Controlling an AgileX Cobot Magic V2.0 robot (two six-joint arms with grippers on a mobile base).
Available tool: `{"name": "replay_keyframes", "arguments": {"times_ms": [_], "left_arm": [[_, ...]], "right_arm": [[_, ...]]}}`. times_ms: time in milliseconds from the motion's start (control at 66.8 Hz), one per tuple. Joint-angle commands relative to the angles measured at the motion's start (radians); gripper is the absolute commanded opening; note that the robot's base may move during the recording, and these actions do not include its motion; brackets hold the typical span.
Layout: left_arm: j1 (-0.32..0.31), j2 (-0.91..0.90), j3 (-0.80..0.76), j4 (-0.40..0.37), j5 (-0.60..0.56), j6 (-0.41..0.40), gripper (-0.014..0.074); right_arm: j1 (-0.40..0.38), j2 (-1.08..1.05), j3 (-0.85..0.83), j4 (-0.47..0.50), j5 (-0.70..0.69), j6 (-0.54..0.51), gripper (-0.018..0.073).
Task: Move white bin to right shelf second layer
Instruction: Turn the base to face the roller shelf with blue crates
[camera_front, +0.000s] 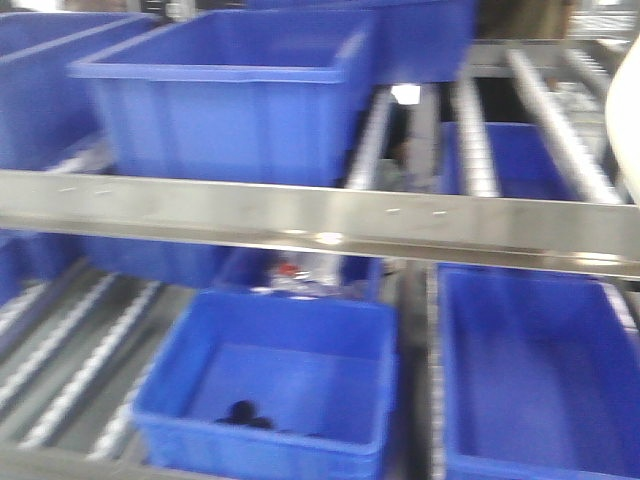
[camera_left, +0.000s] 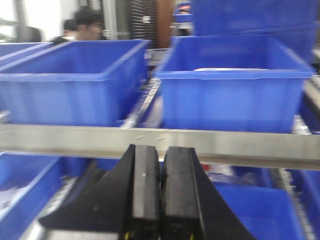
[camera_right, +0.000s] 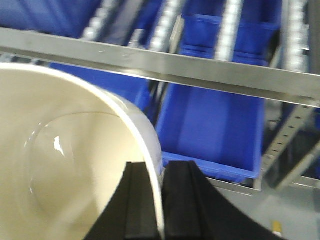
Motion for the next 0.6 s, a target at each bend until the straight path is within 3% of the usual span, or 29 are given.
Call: {"name": "replay_keyframes", "arguments": {"times_ms": [0,584], "left_arm": [[-0.004,-0.016,0.037,-0.003,-0.079,-0.002,0.0085],[-0.004,-0.016,0.037,-0.003,-0.079,-0.002,0.0085]], "right_arm": [[-0.008,0.008,-0.029,0.012,-0.089,-0.004,0.0088],[-0.008,0.008,-0.029,0.012,-0.089,-0.004,0.0088]]}}
